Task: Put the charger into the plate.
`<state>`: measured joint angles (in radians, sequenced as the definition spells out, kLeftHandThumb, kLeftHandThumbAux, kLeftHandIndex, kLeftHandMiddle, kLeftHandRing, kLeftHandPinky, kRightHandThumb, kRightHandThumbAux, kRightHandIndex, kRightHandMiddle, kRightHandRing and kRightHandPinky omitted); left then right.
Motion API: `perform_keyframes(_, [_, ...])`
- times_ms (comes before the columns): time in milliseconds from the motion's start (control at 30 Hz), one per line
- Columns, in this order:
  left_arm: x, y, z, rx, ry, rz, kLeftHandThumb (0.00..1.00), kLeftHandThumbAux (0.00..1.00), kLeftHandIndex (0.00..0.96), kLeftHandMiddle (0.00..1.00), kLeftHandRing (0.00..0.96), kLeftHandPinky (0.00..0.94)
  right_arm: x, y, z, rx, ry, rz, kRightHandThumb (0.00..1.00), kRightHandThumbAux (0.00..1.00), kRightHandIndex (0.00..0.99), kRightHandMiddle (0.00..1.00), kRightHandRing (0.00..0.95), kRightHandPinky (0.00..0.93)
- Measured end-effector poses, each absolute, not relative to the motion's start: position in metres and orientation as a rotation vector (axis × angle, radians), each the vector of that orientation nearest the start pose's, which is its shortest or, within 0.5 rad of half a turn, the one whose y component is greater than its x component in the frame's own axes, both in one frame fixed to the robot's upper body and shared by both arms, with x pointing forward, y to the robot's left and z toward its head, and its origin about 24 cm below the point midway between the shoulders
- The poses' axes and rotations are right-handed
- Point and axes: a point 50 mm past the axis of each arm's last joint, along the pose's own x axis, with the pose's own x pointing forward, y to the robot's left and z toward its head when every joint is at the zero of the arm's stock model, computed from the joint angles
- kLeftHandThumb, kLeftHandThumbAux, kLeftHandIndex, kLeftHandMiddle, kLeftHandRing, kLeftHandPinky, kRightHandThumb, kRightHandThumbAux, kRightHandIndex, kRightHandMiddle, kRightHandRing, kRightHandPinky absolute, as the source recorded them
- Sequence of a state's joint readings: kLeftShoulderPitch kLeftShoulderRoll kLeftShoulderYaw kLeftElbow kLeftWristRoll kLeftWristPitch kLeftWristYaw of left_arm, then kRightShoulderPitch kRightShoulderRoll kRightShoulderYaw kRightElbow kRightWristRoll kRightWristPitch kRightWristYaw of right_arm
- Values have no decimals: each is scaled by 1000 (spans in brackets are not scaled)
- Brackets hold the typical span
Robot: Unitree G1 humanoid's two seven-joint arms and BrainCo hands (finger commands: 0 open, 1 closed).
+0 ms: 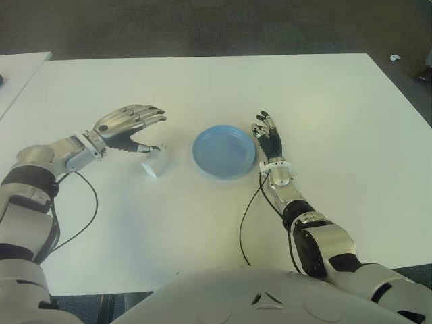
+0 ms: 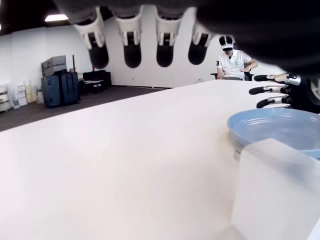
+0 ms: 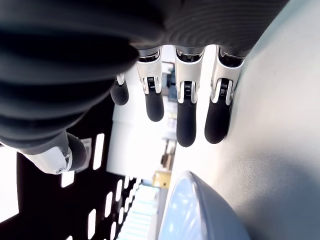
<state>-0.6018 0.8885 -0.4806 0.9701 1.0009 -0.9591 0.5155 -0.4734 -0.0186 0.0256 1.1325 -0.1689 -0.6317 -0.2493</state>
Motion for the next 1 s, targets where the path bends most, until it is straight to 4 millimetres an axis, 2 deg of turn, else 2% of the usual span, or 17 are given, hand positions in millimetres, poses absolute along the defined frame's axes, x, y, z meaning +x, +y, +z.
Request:
perform_keyframes(633, [289, 280, 76, 1532, -312, -784, 455, 108, 0, 0, 0, 0, 302, -123, -19, -205, 12, 10, 0, 477, 0, 135, 262, 347])
perform_keyframes(1000, [288, 282, 84, 1568, -283, -860, 439, 96, 0, 0, 0, 0, 301, -122, -19, -213, 9, 7, 0, 525, 0, 157, 286, 356])
